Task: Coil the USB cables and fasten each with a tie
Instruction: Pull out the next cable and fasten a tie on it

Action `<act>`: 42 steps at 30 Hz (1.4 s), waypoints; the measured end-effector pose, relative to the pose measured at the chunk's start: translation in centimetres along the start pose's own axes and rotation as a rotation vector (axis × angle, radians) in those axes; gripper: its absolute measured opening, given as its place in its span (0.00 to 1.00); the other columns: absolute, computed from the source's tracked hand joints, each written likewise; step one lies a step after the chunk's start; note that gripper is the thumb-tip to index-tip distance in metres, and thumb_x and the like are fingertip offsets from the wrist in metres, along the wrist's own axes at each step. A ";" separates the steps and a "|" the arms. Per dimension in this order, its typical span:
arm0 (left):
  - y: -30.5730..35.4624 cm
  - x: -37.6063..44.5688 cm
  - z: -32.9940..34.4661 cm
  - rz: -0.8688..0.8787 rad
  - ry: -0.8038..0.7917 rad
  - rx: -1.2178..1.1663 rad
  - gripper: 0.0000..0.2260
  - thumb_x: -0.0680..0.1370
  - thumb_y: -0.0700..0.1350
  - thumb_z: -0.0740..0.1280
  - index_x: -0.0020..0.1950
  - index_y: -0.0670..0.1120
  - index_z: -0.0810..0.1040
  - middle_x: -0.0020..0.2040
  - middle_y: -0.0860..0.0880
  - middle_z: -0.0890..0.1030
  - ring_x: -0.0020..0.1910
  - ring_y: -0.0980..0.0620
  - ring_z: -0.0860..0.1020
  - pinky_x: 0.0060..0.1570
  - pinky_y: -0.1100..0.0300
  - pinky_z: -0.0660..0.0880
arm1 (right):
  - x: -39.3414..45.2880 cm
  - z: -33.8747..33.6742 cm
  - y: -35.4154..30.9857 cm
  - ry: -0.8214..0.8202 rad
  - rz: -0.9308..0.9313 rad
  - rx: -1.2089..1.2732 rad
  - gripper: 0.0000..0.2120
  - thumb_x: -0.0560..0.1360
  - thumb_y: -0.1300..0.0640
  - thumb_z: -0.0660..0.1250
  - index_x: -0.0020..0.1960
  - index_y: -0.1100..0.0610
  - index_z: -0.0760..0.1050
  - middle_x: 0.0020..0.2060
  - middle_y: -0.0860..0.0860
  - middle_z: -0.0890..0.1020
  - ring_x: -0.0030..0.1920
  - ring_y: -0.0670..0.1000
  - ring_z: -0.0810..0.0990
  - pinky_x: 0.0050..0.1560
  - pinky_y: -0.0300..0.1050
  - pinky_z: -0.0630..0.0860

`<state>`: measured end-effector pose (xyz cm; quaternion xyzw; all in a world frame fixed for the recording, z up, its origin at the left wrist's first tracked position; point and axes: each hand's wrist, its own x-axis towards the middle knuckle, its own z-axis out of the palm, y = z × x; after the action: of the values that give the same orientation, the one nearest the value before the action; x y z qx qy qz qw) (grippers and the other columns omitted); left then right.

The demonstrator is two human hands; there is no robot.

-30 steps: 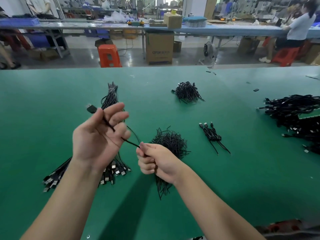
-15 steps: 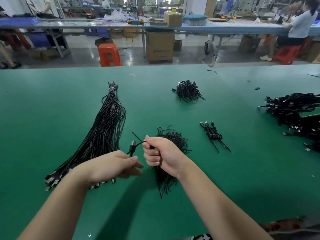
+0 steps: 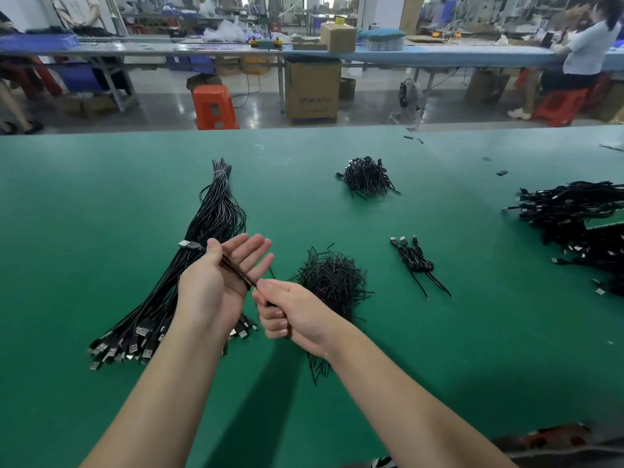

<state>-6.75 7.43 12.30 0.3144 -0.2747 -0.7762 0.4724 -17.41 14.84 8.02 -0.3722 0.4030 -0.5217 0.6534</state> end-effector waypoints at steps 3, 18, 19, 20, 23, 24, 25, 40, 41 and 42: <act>0.9 0.1 0.6 0.040 0.044 -0.087 0.22 0.87 0.52 0.50 0.54 0.39 0.76 0.44 0.43 0.86 0.47 0.45 0.86 0.39 0.57 0.82 | 0.1 -0.5 0.5 0.019 0.007 0.006 0.17 0.84 0.48 0.59 0.38 0.52 0.68 0.27 0.44 0.62 0.26 0.44 0.58 0.26 0.34 0.59; 3.5 0.0 -2.6 -0.321 -0.860 0.748 0.24 0.82 0.50 0.55 0.50 0.33 0.83 0.36 0.34 0.83 0.15 0.53 0.64 0.18 0.64 0.58 | 0.4 -2.4 0.8 -0.002 0.040 0.148 0.14 0.82 0.50 0.61 0.40 0.55 0.73 0.27 0.47 0.65 0.26 0.45 0.62 0.27 0.37 0.64; 3.5 -0.1 -2.8 -0.366 -0.886 0.915 0.24 0.81 0.52 0.57 0.52 0.33 0.82 0.39 0.33 0.83 0.16 0.53 0.68 0.18 0.64 0.59 | 0.3 -2.5 0.7 0.008 0.052 0.124 0.14 0.82 0.50 0.61 0.40 0.55 0.73 0.28 0.48 0.67 0.25 0.45 0.64 0.27 0.37 0.64; 3.5 -0.2 -2.8 -0.418 -0.881 1.034 0.24 0.81 0.53 0.59 0.54 0.33 0.82 0.41 0.33 0.83 0.18 0.52 0.71 0.18 0.64 0.62 | 0.3 -2.5 0.8 0.019 0.062 0.128 0.15 0.82 0.51 0.60 0.38 0.54 0.73 0.27 0.47 0.68 0.25 0.44 0.64 0.27 0.36 0.62; 2.9 -0.6 -2.4 -0.465 -0.708 1.284 0.21 0.85 0.51 0.57 0.54 0.36 0.81 0.44 0.36 0.85 0.30 0.44 0.81 0.27 0.60 0.75 | 0.3 -2.1 0.7 0.054 0.076 0.166 0.18 0.82 0.51 0.58 0.35 0.51 0.72 0.25 0.44 0.64 0.24 0.43 0.59 0.25 0.36 0.55; 2.5 -0.7 -2.2 -0.434 -0.615 1.316 0.21 0.86 0.50 0.55 0.53 0.36 0.81 0.44 0.37 0.85 0.34 0.42 0.83 0.30 0.58 0.77 | 0.4 -2.0 0.7 0.076 0.068 0.170 0.18 0.83 0.51 0.58 0.34 0.50 0.72 0.25 0.44 0.63 0.24 0.43 0.58 0.25 0.37 0.54; 2.1 -0.8 -1.9 -0.392 -0.527 1.334 0.21 0.86 0.49 0.55 0.52 0.35 0.81 0.44 0.38 0.85 0.37 0.41 0.84 0.33 0.58 0.79 | 0.5 -1.9 0.6 0.100 0.055 0.165 0.18 0.83 0.51 0.59 0.34 0.50 0.72 0.25 0.44 0.63 0.25 0.44 0.57 0.26 0.38 0.53; -0.4 0.7 -0.3 0.232 -0.049 0.580 0.16 0.87 0.48 0.53 0.58 0.42 0.78 0.51 0.45 0.86 0.55 0.49 0.84 0.57 0.56 0.78 | 0.9 -1.0 0.7 0.091 -0.030 0.113 0.16 0.83 0.49 0.59 0.37 0.52 0.71 0.27 0.45 0.64 0.27 0.45 0.59 0.27 0.36 0.57; -0.1 0.9 0.1 0.211 -0.023 0.413 0.17 0.87 0.48 0.52 0.55 0.40 0.77 0.46 0.44 0.86 0.53 0.46 0.84 0.56 0.54 0.79 | 0.9 -1.0 1.0 0.089 -0.023 0.099 0.16 0.83 0.49 0.59 0.38 0.52 0.70 0.27 0.45 0.65 0.27 0.45 0.59 0.27 0.36 0.58; 0.3 1.1 0.5 0.165 -0.017 0.251 0.18 0.87 0.48 0.51 0.52 0.40 0.76 0.39 0.45 0.84 0.51 0.44 0.85 0.53 0.53 0.79 | 0.9 -1.0 1.1 0.091 -0.018 0.087 0.16 0.83 0.49 0.59 0.38 0.53 0.70 0.27 0.45 0.65 0.27 0.45 0.59 0.27 0.36 0.58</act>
<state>-7.34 6.37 12.62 0.3409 -0.3986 -0.6967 0.4893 -17.74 14.04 6.51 -0.3226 0.4059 -0.5610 0.6453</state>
